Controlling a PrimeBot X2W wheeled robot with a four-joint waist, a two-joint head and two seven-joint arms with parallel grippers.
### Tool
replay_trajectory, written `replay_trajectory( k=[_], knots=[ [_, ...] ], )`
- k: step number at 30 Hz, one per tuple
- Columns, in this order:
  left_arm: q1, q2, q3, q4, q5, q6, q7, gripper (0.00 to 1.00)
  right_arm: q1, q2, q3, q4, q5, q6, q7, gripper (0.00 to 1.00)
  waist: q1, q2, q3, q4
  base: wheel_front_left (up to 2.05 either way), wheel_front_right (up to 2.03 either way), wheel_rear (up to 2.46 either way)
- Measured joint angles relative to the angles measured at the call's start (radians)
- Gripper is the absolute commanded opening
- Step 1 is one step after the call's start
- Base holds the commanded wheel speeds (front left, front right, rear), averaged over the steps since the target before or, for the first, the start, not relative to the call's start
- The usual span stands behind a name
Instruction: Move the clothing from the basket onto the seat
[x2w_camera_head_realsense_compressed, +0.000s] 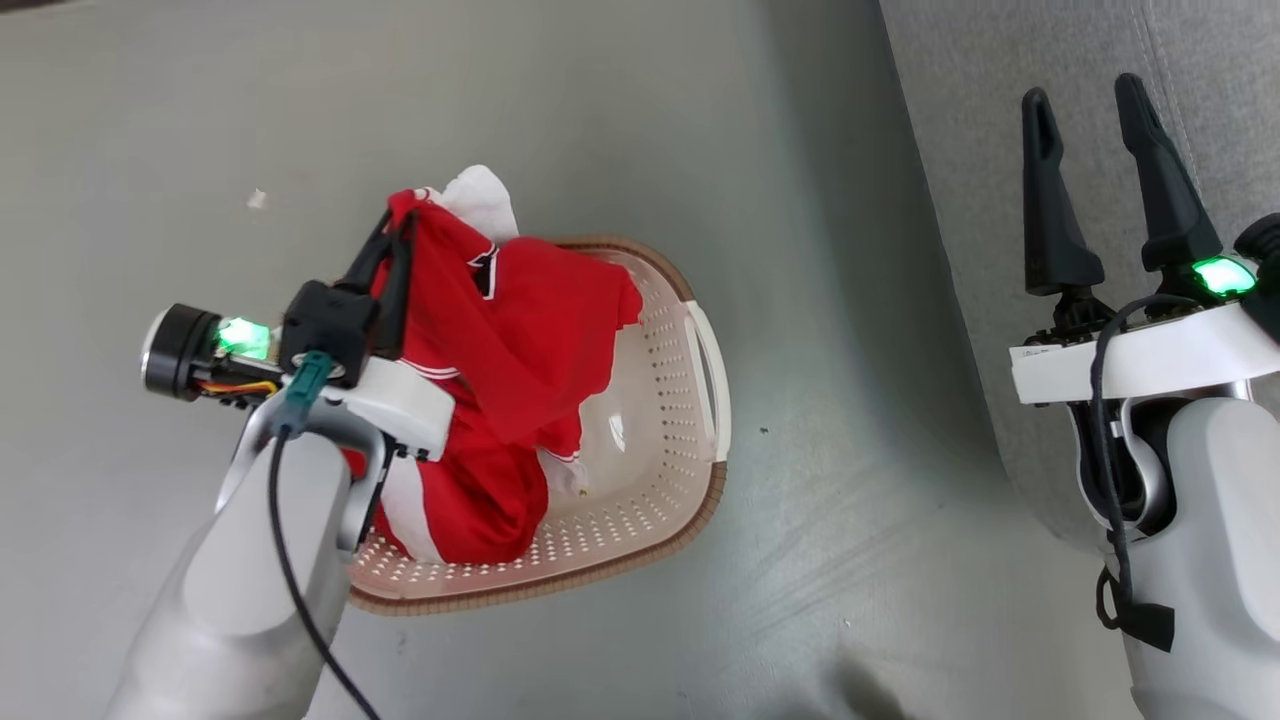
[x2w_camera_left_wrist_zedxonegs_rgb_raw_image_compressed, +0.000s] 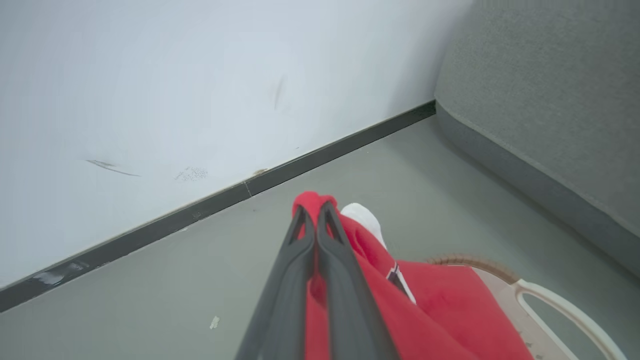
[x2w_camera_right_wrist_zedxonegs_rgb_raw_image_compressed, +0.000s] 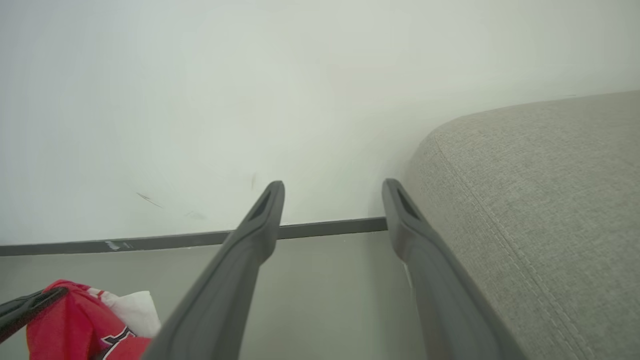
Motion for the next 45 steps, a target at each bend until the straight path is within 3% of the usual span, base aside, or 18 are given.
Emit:
replay_trajectory(
  k=[17, 28, 37, 45],
  knots=[
    [0.075, 0.073, 0.024, -0.246, -0.007, -0.039, -0.003, 0.0, 0.036, -0.075, 0.089, 0.065, -0.031, 0.0, 0.0, 1.0, 0.0, 0.0, -0.153, 0.062, 0.0, 0.0, 0.0],
    [0.078, 0.099, 0.006, -0.339, -0.009, -0.117, -0.003, 0.0, 0.06, -0.131, 0.17, 0.097, -0.019, 0.0, 0.0, 1.0, 0.0, 0.0, -0.275, 0.088, 0.0, 0.0, 0.0],
    [0.096, 0.128, -0.026, -0.36, -0.009, -0.17, -0.004, 0.0, 0.099, -0.207, 0.309, 0.131, 0.004, 0.0, 0.0, 1.0, 0.0, 0.0, -0.382, 0.1, 0.0, 0.0, 0.0],
    [0.095, 0.131, -0.066, -0.397, -0.018, -0.197, -0.004, 0.0, 0.128, -0.298, 0.495, 0.163, 0.022, 0.001, 0.0, 1.0, -0.0001, 0.0001, -0.474, 0.108, 0.0, 0.0, 0.0]
  ],
)
